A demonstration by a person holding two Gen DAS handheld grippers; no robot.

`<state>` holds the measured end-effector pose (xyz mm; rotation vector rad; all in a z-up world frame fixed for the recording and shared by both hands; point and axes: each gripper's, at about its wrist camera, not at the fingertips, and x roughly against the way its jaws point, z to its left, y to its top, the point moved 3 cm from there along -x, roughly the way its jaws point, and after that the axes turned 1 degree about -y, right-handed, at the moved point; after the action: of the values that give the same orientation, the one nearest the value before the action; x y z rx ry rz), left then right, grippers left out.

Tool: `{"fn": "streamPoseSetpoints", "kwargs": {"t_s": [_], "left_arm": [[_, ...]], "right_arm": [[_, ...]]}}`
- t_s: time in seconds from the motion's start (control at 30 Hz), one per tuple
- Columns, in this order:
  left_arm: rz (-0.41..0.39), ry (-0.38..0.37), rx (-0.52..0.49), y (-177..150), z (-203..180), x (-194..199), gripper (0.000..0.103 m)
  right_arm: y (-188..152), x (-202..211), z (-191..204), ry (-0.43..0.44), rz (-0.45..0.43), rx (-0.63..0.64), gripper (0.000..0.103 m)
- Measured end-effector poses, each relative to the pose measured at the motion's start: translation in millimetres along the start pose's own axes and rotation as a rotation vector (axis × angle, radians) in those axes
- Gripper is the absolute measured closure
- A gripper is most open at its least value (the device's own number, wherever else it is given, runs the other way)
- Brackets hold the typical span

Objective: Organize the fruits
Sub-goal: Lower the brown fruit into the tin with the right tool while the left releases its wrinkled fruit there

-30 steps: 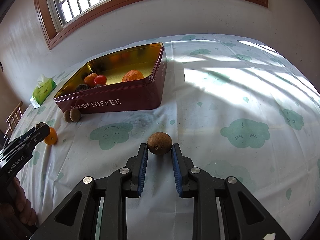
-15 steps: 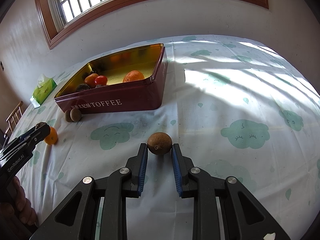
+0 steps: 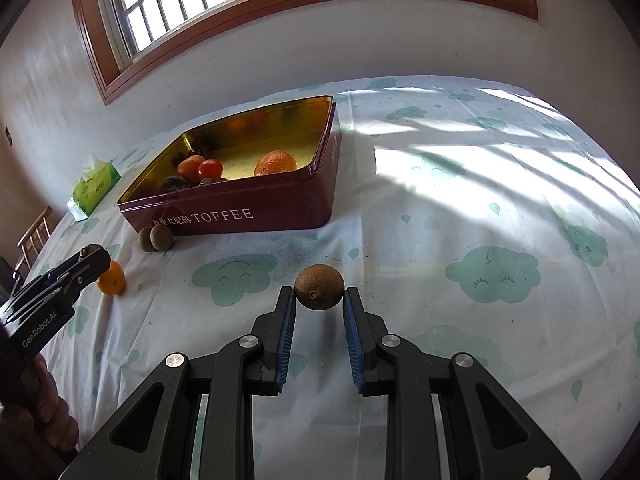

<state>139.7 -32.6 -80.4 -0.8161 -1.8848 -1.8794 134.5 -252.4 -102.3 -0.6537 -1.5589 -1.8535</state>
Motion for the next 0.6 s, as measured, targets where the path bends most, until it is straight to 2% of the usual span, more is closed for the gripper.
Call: {"fn": "streamPoseSetpoints", "kwargs": {"t_s": [0.6], "left_arm": [[-0.074,-0.016,0.015,50.6,5.9,6.8,0.068]], "right_arm": [[40.9,21.1,30.4,0.064,-0.089,0.069,0.081]]}}
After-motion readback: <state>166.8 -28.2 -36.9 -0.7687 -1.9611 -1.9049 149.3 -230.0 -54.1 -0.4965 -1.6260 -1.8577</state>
